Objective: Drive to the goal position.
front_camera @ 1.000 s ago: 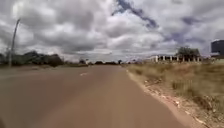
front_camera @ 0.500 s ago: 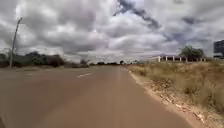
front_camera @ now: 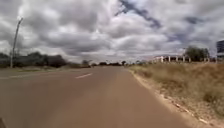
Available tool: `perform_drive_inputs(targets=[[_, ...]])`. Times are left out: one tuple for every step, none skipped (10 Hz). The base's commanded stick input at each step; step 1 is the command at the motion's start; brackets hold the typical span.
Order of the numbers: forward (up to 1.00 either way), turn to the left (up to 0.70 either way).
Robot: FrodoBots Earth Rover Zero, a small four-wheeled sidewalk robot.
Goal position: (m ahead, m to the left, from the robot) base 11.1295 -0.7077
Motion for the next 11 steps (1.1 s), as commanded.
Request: perform_drive_inputs(targets=[[0.85,-0.33],[0.85,-0.34],[0.85,-0.34],[0.85,-0.26],[0.85,-0.08],[0.85,0.00],[0.85,0.00],[0.85,0.00],[0.85,0.00],[0.85,0.00],[0.85,-0.06]])
